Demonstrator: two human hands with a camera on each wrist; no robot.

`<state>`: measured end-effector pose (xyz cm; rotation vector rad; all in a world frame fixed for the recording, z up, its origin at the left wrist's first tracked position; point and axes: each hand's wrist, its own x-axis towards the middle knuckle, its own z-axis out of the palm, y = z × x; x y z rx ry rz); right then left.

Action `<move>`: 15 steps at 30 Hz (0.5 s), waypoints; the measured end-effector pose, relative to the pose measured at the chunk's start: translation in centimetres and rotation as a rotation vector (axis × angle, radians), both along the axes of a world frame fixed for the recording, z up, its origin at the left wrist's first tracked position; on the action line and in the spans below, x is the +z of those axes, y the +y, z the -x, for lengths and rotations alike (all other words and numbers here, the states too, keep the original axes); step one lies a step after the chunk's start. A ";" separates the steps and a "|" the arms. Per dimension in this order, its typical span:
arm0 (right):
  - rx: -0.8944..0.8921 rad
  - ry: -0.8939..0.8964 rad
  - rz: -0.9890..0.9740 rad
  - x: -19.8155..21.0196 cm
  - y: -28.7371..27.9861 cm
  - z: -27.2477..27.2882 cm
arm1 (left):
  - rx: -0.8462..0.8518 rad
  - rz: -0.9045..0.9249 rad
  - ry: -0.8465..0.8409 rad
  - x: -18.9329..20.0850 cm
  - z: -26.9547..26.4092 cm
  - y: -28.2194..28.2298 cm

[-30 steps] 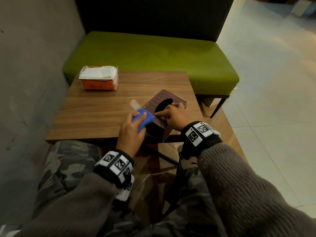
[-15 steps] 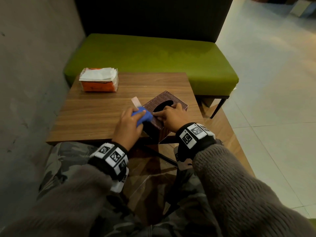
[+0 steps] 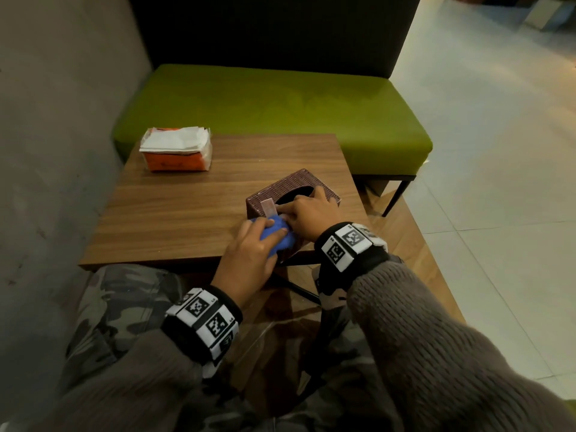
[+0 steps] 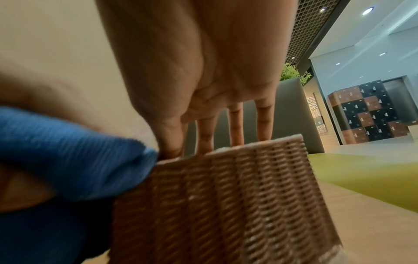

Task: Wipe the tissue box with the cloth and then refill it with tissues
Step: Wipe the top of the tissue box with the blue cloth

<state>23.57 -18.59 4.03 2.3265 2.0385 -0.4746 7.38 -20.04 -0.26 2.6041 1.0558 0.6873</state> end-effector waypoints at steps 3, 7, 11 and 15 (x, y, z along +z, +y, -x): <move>-0.014 0.049 0.049 0.8 0.8 -1.8 | 0.037 0.019 0.047 0.6 1.4 2.3; 0.024 0.116 0.053 0.3 0.6 -4.3 | 0.112 0.092 0.046 1.4 2.4 6.3; 0.024 0.167 -0.025 -0.7 -0.1 -3.1 | 0.130 0.113 0.042 1.4 1.6 8.5; -0.044 0.254 -0.085 -1.5 -0.1 -2.3 | 0.213 0.132 -0.092 -0.4 1.1 7.4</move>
